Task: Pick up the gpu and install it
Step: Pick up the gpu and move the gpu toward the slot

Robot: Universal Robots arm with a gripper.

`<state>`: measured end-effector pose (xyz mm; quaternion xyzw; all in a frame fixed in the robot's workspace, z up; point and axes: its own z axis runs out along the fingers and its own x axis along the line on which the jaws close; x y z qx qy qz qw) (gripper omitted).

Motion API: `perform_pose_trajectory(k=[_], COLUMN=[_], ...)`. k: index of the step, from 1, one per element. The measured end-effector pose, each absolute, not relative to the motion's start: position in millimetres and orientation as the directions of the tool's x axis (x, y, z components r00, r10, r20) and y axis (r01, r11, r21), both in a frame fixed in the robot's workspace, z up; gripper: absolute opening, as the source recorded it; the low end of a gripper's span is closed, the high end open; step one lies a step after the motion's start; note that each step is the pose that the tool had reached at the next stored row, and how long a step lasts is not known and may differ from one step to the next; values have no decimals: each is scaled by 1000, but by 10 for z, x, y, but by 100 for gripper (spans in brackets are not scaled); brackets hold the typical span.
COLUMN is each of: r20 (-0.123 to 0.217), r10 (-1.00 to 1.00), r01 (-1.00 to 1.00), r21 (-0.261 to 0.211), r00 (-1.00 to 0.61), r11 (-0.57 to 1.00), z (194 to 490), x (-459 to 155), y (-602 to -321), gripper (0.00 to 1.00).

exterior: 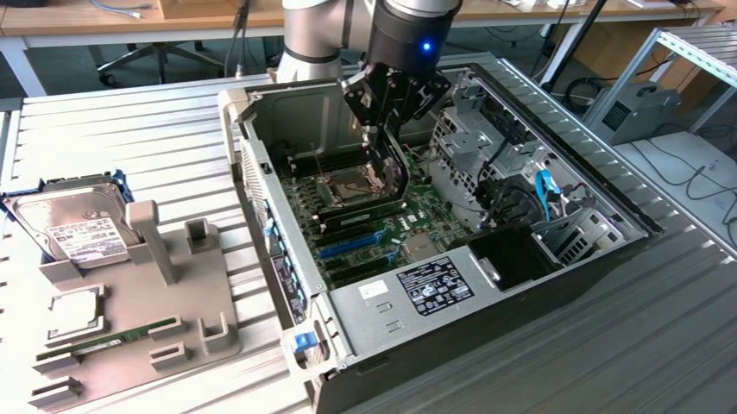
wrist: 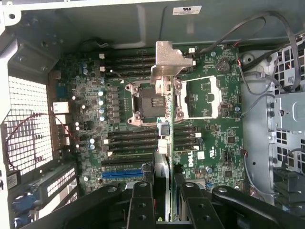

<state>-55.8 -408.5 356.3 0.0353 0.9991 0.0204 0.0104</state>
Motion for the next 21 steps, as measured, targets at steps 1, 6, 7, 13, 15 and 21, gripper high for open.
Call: perform_pose_trajectory(k=[1,6,7,13,15,21], r20=[-19,-19,-19,-19,-19,-19], r10=[71,71,71,71,71,71], r01=[70,70,70,70,70,70], r21=[42,42,41,42,41,41], r00=[-997,-997,-997,-997,-997,-997], r11=[997,997,997,997,997,997], z=[3556,3528,3521,3488,3484,3469], x=[-553,-536,-533,-514,-500,-460], y=[-4077,-4049,-4042,-4025,-4026,-4029], gripper=[26,26,26,26,26,26])
